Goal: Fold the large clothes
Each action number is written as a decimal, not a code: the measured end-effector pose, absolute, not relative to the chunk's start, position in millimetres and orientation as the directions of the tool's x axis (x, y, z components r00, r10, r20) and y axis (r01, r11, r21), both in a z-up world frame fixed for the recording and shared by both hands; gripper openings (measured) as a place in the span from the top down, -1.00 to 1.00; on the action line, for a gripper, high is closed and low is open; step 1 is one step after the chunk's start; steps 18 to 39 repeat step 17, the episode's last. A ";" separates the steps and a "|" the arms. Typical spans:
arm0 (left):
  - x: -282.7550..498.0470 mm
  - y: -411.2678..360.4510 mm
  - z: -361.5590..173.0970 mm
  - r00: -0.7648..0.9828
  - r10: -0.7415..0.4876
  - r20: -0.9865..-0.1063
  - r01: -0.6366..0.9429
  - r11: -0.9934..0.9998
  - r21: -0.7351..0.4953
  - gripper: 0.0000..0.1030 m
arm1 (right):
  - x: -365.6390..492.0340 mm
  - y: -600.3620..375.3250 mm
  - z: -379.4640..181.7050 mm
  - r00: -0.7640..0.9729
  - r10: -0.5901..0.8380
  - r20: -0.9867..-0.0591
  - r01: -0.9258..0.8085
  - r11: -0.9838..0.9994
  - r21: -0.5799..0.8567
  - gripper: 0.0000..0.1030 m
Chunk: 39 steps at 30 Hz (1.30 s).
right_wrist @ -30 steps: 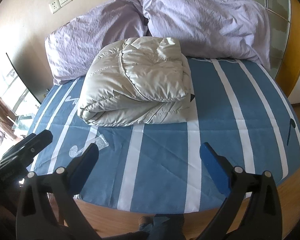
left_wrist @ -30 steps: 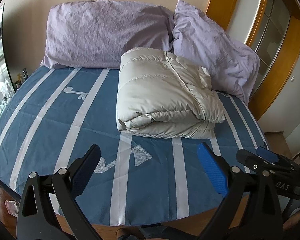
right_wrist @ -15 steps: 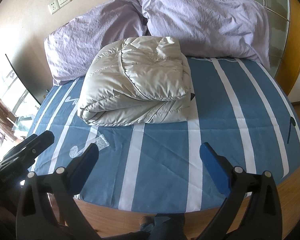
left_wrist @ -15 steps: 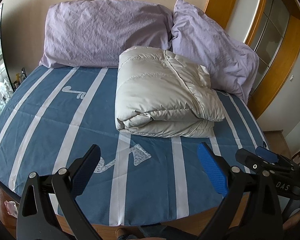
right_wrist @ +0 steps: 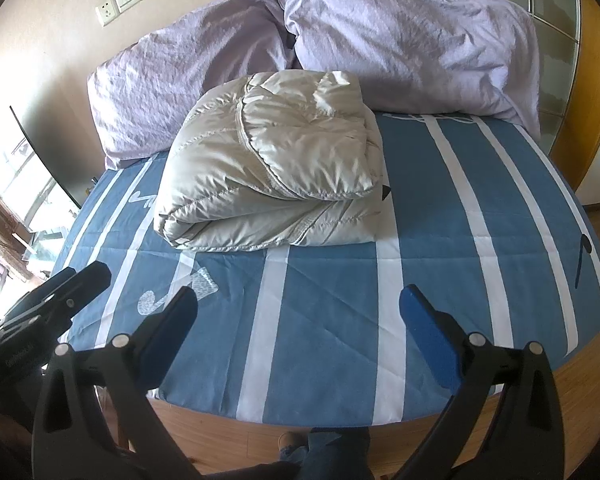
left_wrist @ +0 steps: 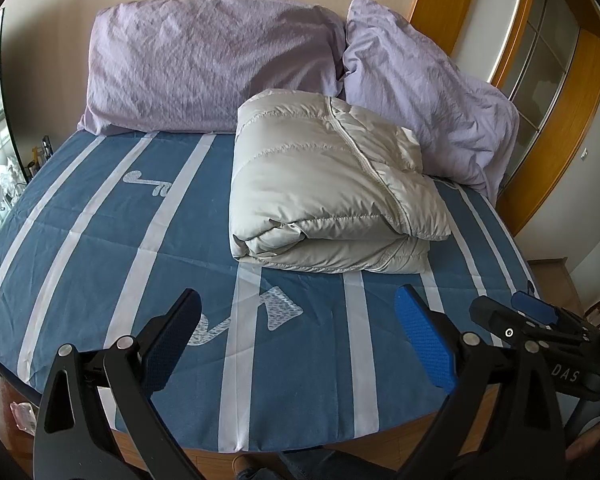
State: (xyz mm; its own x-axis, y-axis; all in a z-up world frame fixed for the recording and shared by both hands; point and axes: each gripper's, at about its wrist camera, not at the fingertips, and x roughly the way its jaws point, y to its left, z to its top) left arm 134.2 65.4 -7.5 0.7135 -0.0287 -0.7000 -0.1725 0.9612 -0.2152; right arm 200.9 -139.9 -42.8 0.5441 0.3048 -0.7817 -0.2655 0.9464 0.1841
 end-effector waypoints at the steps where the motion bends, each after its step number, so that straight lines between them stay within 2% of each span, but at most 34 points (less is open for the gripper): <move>1: 134.3 65.2 -8.2 0.713 -0.029 -0.700 -0.172 0.961 -0.215 -0.91 | 201.1 -139.9 -43.4 0.544 0.304 -0.782 -0.263 0.947 0.185 -0.96; 39: 135.2 63.9 -9.9 0.712 -0.030 -0.702 -0.172 0.961 -0.215 -0.91 | 201.6 -142.1 -44.1 0.544 0.305 -0.782 -0.264 0.946 0.185 -0.96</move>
